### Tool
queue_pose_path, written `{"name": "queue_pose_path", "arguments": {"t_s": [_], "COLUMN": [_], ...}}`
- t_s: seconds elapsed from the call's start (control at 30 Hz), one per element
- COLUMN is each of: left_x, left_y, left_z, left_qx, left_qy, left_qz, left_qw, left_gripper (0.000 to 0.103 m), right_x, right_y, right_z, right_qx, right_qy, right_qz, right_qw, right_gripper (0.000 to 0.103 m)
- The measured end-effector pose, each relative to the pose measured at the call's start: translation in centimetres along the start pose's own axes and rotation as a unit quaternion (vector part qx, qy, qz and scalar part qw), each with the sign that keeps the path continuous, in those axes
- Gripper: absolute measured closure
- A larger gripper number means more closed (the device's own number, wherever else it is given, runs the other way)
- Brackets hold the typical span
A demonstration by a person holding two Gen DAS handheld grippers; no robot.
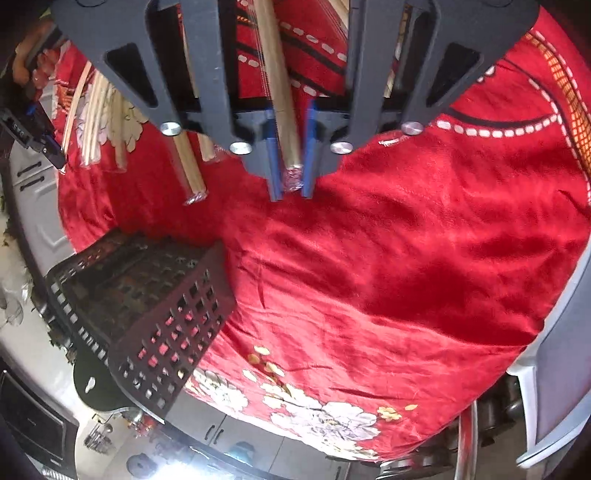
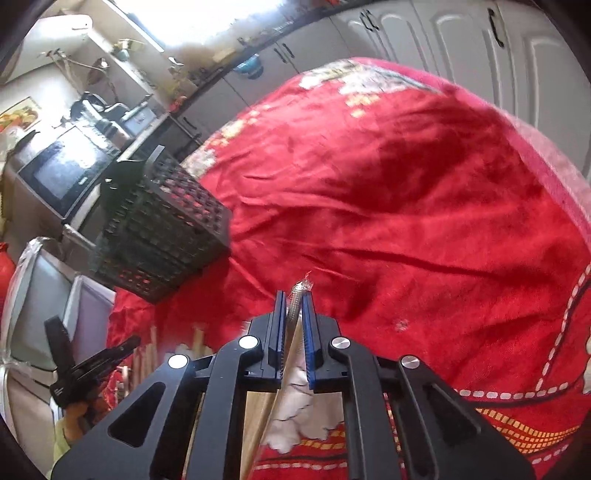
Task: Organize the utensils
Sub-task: 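Close the left gripper on a chopstick while the right gripper closes on another, then lift the held chopsticks with both grippers and lower them into the black caddy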
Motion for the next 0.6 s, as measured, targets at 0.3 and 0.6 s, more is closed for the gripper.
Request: {"name": "queue_pose_path", "arguments": {"t_s": [0.3, 0.6], "left_x": [-2.3, -7.8], "left_y": [3.1, 6.3], "left_z": [-6.5, -13.7], "left_qx": [-0.083, -0.167], "left_qy": [-0.060, -0.114], "left_qz": [0.023, 0.079], "left_qw": [0.9945, 0.9761], "left_gripper": [0.101, 0.101], "right_x": [6.3, 12.8], "right_y": [1.6, 3.4], "right_z": [-3.4, -7.1], "right_qx": [-0.041, -0.095], "right_qy": [0.053, 0.095], "right_qz": [-0.081, -0.160], "right_qw": [0.994, 0.978], "right_gripper": [0.097, 0.097]}}
Point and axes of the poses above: each gripper's, at about its wrist camera, not at the fingertips, and z roughly the way its jaws point, x to its left, y to its top, the point moved 6 cm from there along z, roughly the way its jaws point, and after that the axes turned 2 degrees about -x, right-handed, at the moved point
